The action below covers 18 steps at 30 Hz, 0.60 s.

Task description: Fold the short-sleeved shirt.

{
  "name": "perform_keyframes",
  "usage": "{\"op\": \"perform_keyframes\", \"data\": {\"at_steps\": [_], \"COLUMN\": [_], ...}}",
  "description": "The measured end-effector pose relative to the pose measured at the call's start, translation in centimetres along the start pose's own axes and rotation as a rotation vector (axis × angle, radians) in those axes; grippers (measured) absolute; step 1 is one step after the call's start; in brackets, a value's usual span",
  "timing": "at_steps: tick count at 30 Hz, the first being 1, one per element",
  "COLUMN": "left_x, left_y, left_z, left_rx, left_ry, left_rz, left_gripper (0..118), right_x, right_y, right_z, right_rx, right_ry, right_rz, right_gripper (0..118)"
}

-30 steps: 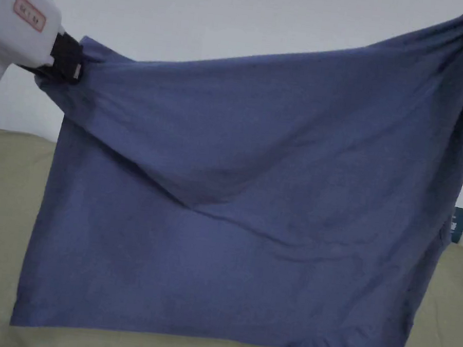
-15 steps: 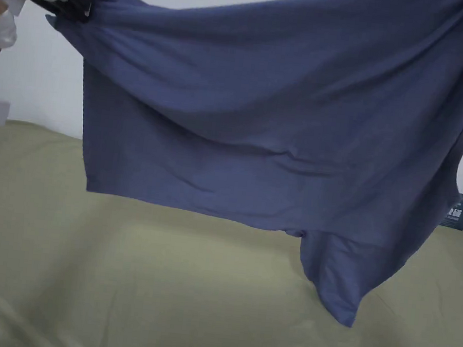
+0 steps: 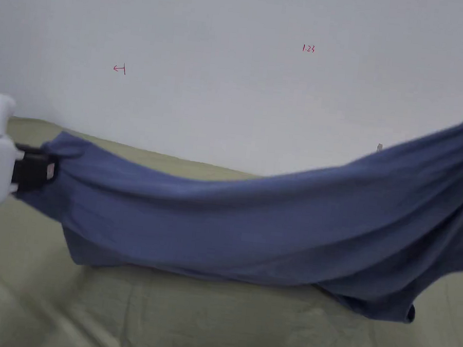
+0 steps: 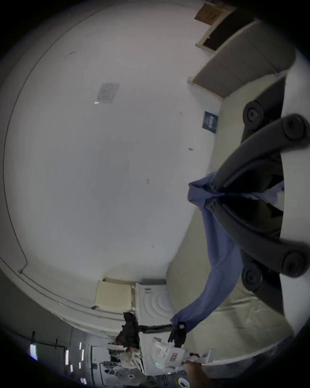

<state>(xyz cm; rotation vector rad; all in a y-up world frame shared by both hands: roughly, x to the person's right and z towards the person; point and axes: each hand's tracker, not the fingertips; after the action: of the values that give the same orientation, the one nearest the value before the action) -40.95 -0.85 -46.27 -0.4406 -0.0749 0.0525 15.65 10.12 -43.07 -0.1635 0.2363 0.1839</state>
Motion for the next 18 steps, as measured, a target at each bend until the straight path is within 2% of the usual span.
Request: {"op": "perform_keyframes", "data": {"at_steps": [3,6,8,9,11,14,17,18], "left_x": [-0.2,-0.5,-0.9,-1.0,-1.1,-1.2,-0.8,-0.6], "left_y": [-5.0,-9.6,-13.0,-14.4,-17.1,-20.7,-23.4,-24.0], "left_z": [3.1,5.8,7.4,7.9,8.7,9.7,10.4,10.4], "left_rx": [0.006,-0.004,-0.010,-0.031,-0.070,-0.111,-0.174,-0.199], "left_ry": [-0.014,-0.026,-0.039,-0.046,-0.043,-0.049,-0.059,-0.056], "left_rz": [0.027,0.099,0.138,0.135,0.133,0.156,0.141,0.119], "left_gripper": [3,3,3,3,3,3,3,3], "right_x": [-1.1,-3.1,-4.2,-4.7,-6.1,-7.6,-8.8,-8.5], "right_y": [-5.3,-10.3,-13.8,-15.6,-18.1,-22.2,-25.6,-27.0], "right_z": [3.6,7.2,9.6,10.8,12.5,14.2,15.5,15.7], "right_rx": [-0.026,-0.063,-0.076,-0.083,-0.113,-0.184,-0.265,-0.298], "right_ry": [0.006,-0.033,-0.038,-0.033,-0.046,-0.078,-0.101,-0.104], "right_rz": [-0.059,-0.098,-0.181,-0.218,-0.230,-0.325,-0.384,-0.358], "right_gripper": [2,2,2,2,2,2,2,2]}}
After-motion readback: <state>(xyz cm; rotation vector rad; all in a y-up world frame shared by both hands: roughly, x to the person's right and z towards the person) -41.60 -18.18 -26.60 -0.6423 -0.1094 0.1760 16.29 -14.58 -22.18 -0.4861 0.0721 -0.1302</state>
